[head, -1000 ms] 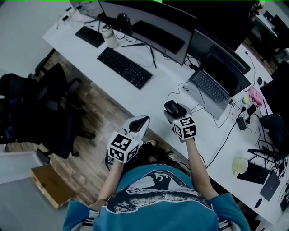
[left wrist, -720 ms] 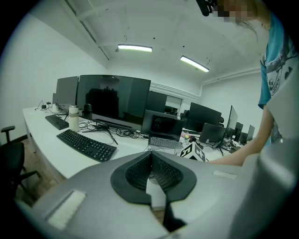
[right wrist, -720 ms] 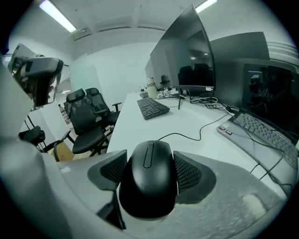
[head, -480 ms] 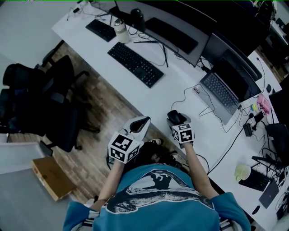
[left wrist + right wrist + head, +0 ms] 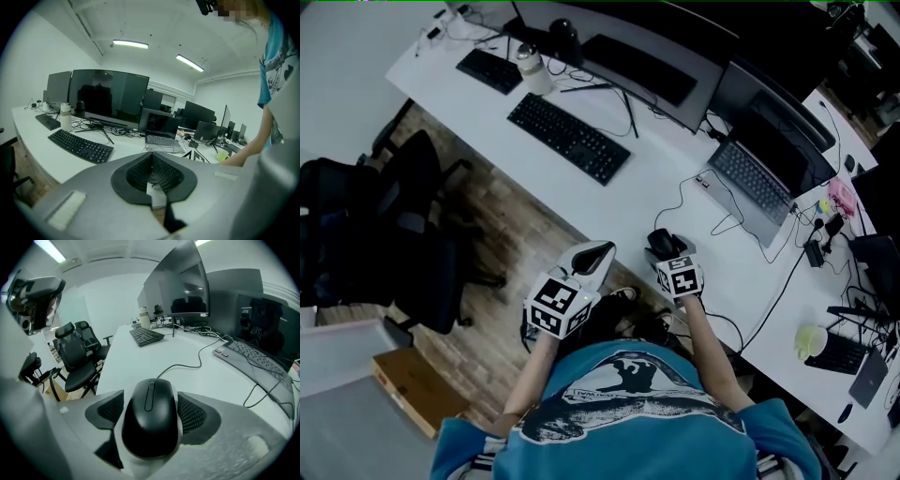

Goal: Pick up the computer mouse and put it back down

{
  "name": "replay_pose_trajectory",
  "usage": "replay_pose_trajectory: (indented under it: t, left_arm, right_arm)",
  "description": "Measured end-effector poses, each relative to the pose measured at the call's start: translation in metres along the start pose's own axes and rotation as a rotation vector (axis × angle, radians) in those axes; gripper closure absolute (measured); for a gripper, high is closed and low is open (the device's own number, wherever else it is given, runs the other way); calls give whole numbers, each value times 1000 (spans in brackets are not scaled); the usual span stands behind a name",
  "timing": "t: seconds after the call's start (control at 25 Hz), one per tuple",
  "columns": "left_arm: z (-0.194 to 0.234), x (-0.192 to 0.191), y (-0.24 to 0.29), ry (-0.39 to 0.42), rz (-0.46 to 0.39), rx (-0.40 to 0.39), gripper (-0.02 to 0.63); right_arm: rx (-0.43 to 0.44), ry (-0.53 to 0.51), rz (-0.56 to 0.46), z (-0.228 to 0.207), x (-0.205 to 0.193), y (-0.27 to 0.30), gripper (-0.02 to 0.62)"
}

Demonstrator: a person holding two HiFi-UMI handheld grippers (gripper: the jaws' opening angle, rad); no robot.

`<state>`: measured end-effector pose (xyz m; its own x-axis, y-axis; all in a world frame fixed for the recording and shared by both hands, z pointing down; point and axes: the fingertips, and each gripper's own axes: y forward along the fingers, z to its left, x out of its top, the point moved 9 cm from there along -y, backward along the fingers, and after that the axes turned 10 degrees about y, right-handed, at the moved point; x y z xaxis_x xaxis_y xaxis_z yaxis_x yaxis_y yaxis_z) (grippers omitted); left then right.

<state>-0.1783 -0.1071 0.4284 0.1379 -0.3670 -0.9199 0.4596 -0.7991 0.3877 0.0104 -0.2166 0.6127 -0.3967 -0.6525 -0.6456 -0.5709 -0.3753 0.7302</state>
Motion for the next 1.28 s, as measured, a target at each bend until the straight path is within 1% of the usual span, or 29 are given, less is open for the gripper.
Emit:
replay_pose_trajectory:
  t: [0.04,0.16,0.28,0.4,0.56,0.72,0.88,0.96,1.08,1.28]
  left_arm:
    - [2,0,1,5,-1,-13,591]
    - [12,1,2,17,-8,-53,591]
    - [24,2,4,31,-14,-88,591]
    - [34,5,9,50,-25,-134,591]
    - [38,6,18,69,-33,-218,591]
    - [35,1,25,79,-30,-300,591]
    - [31,1,30,84,-26,-354,591]
    - [28,2,30,83,-34,-370,591]
    - [23,1,26,82,-42,-376,591]
    - [13,-4,16,77,-47,-347,591]
  right_arm:
    - [-4,17,-2,-1,1,-1,225]
    - [-19,53,-43,-2,9,-12,222]
    - [-31,64,-102,4,20,-29,225]
    - [-29,96,-177,15,29,-47,265]
    - [-25,140,-289,31,41,-72,327]
    - [-41,170,-364,46,45,-95,367]
    - [-25,231,-430,63,47,-116,393]
    - [-27,228,-436,70,46,-125,397]
    - [-32,188,-424,80,44,-134,411]
    - [-11,145,-433,95,37,-151,431]
